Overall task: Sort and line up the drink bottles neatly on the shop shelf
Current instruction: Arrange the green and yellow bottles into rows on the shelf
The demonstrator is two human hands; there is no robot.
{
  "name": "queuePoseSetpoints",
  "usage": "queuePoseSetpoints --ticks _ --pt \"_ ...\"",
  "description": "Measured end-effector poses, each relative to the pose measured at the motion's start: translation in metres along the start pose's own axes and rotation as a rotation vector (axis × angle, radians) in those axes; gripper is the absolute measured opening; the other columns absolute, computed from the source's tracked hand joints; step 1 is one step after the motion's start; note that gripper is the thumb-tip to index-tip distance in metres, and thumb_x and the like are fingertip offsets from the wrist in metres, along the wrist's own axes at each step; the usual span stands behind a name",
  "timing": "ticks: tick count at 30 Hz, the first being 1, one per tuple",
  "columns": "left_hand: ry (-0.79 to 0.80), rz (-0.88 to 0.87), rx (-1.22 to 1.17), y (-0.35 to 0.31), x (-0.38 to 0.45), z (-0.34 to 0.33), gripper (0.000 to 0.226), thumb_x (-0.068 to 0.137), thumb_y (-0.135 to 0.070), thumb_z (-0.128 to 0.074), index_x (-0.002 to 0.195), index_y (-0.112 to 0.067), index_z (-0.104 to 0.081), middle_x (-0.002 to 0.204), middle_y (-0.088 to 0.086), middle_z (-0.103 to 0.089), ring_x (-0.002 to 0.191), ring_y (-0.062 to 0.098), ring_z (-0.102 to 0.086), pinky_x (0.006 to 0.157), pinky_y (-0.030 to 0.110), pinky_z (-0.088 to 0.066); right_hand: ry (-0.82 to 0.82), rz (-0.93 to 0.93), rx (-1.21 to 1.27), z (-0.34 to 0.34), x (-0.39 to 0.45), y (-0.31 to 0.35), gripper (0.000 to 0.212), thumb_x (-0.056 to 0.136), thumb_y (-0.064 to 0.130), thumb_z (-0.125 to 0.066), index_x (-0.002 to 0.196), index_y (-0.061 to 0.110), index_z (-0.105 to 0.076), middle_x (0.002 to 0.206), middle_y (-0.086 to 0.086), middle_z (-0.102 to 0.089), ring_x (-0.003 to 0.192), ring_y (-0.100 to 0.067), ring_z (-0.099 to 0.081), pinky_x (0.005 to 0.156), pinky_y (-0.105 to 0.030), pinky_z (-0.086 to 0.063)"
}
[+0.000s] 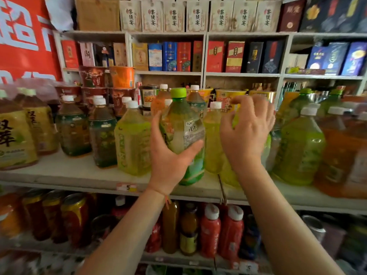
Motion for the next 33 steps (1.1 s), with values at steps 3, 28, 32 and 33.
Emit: queuePoseSetpoints --ticks 3,28,32,33 --pt "-0.03 0.023 0.104 0.011 -0.002 -0.028 0.109 0.064 -0.053 -0.088 0.152 -0.037 -0.026 0.151 -0.007 -0.041 0.14 0.017 -0.041 0.114 0.053 -0.038 0.137 -0.151 -0.174 0.011 0.011 -0.032 0.049 0.085 0.021 -0.058 0.131 0.006 -0.05 0.129 -0.017 -0.051 0.119 -0.036 -0.047 0.099 -0.049 -0.038" --pt "-0.151 -0.19 0.558 -0.014 -0.032 -0.048 0.069 0.087 -0.032 -0.066 0.147 -0.012 -0.039 0.158 0.013 -0.026 0.147 0.03 -0.025 0.116 0.057 -0.032 0.568 -0.416 0.646 -0.016 0.005 -0.054 0.024 0.093 0.035 -0.064 0.072 0.023 -0.058 0.063 0.009 -0.053 0.054 -0.006 -0.044 0.054 -0.024 -0.037" --pt "-0.015 -0.364 0.845 -0.01 -0.043 -0.071 0.075 0.079 -0.055 -0.058 0.141 -0.014 -0.049 0.157 0.015 -0.034 0.149 0.038 -0.025 0.114 0.064 -0.027 0.548 -0.385 0.632 -0.031 0.004 -0.043 0.026 0.092 0.033 -0.064 0.067 0.027 -0.057 0.061 0.01 -0.054 0.053 -0.004 -0.043 0.052 -0.023 -0.036" --pt "-0.003 -0.343 0.898 -0.008 -0.043 -0.073 0.082 0.079 -0.063 -0.057 0.145 -0.015 -0.045 0.159 0.014 -0.032 0.15 0.037 -0.023 0.115 0.065 -0.025 0.548 -0.376 0.611 -0.035 0.003 -0.041 0.024 0.092 0.034 -0.064 0.07 0.025 -0.06 0.061 0.009 -0.055 0.053 -0.004 -0.045 0.052 -0.024 -0.037"
Point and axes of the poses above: each hand's wrist, its own x-axis towards the middle knuckle, its own z-axis out of the back of the hand, y = z × x, the point moved 3 cm from there along x, towards the middle knuckle
